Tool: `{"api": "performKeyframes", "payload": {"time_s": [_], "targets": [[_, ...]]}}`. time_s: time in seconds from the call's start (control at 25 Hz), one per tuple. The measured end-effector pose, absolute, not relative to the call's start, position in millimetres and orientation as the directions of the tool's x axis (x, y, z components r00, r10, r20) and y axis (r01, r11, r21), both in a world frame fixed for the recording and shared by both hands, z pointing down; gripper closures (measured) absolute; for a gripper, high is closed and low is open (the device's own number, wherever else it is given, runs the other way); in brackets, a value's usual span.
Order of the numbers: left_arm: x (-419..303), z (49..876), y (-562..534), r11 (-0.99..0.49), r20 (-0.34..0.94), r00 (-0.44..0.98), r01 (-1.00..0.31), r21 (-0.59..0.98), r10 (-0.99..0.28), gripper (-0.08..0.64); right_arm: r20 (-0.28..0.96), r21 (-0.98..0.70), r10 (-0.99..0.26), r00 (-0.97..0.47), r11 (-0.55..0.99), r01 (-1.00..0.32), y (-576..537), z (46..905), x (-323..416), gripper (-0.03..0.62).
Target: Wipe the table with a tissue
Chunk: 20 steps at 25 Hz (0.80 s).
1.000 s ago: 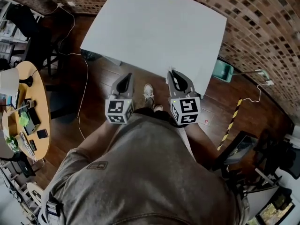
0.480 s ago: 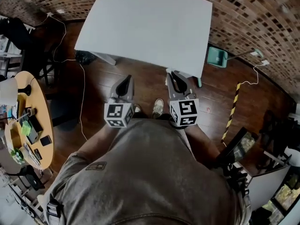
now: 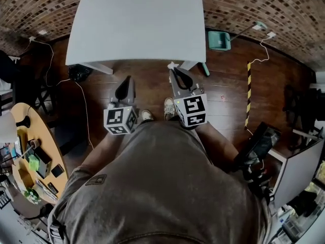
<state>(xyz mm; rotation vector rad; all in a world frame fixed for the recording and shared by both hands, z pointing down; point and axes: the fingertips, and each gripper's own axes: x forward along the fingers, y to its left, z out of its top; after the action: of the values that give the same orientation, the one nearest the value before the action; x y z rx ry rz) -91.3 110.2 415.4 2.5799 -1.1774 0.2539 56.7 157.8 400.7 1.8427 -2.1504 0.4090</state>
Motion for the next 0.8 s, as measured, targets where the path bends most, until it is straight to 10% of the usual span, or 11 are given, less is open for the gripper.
{"api": "performKeyframes", "payload": {"time_s": [0.8], "targets": [[-62,419,104,-0.612,0.288,0.643,-0.765,0.2,-0.709,0.558,0.366,-0.022,-0.919,-0.148,0.15,-0.988,150,396,85,0.554]]}}
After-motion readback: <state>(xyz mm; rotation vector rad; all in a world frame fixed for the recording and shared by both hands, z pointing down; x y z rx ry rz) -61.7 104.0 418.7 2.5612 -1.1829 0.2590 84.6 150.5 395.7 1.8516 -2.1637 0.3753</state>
